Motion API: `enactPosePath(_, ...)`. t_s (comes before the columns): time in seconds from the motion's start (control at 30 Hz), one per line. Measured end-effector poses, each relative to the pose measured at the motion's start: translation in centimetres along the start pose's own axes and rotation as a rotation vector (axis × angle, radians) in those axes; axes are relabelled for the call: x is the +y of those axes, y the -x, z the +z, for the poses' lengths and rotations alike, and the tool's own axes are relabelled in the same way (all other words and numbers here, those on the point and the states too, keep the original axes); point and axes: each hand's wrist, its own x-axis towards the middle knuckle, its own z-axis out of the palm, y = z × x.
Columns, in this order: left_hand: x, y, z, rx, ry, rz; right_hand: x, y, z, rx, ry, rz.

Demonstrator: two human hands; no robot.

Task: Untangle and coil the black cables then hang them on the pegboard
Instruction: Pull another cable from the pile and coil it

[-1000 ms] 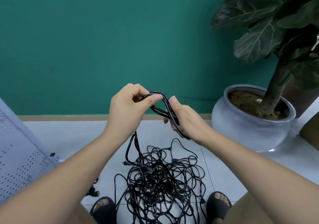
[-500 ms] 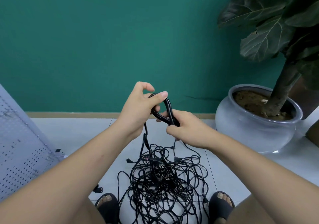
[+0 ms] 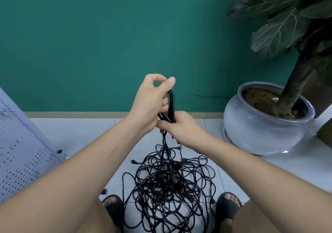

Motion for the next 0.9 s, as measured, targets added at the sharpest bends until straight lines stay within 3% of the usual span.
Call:
enactPosePath(0.2,-0.8,0.4,-0.6,-0.073,-0.307,0.183,-0.1,-0.2,-1.9,0.15,0.005,-0.007)
enactPosePath(0.43,-3.5,2.3,-0.6,-0.231,-0.529,-0.025,0.7,-0.1,-4.7,0.266,-0.118,-0.024)
enactPosePath(0.67,-4.6,3.9,0.5,-0.196,-0.771,-0.02,0.8,-0.1,-5.7,0.366,-0.164,-0.029)
enactPosePath(0.9,-5.6,3.7,0.9,-0.119,-0.808,0.071,0.8,0.0,-5.7,0.38,-0.151,-0.049)
